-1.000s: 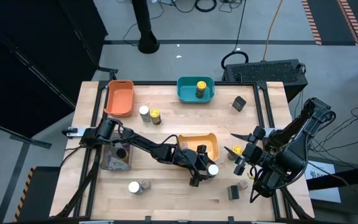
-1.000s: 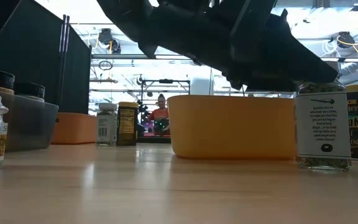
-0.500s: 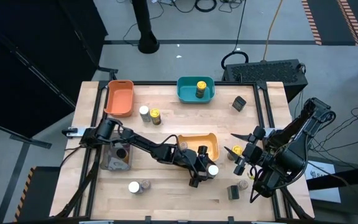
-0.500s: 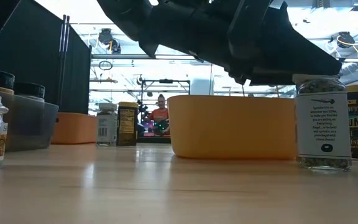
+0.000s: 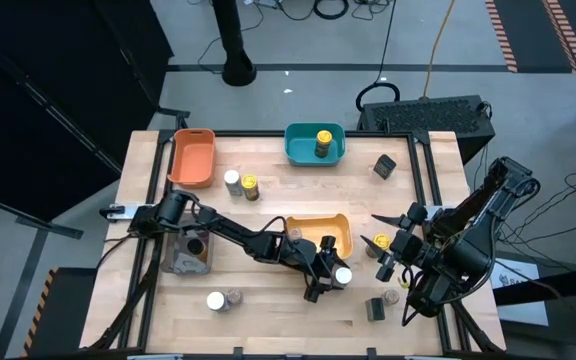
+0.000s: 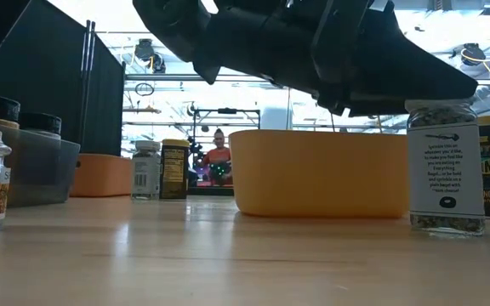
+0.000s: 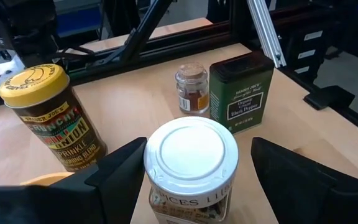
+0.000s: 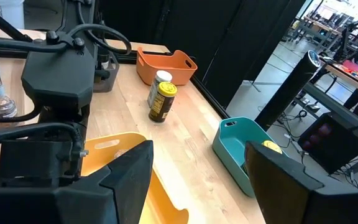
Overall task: Sort spices by type
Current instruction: Put the bottom right white spice bottle into the orange bin
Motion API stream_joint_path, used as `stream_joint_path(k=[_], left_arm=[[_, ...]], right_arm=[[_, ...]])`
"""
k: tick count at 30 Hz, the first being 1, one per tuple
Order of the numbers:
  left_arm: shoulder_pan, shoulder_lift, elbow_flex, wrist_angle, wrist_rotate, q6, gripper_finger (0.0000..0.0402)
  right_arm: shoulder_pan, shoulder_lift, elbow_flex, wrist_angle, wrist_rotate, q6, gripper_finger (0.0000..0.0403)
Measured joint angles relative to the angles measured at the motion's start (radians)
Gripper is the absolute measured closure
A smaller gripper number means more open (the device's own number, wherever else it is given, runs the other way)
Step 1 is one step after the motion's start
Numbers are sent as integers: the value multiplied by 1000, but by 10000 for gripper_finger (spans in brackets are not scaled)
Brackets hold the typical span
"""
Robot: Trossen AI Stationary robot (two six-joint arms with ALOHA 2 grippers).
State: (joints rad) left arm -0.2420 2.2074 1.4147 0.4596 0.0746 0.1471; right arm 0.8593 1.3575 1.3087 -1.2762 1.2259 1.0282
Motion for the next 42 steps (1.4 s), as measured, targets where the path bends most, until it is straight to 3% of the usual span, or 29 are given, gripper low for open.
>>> stream_joint_path(k=[7, 18, 28, 36, 42], left_arm=[[-1, 0, 0, -3, 0, 24, 115], [-2, 0, 0, -4, 0, 23, 184], [-37, -18, -2, -4, -19, 53, 187], [-50, -101, -2, -58, -24, 46, 185], [-56, -252, -2, -240, -108, 70, 188]], right_arm=[[0, 0, 0, 0, 0, 0, 165], [0, 0, 0, 0, 0, 0, 165], [0, 0, 0, 0, 0, 0, 165], [0, 0, 0, 0, 0, 2, 165], [0, 0, 0, 0, 0, 4, 165]])
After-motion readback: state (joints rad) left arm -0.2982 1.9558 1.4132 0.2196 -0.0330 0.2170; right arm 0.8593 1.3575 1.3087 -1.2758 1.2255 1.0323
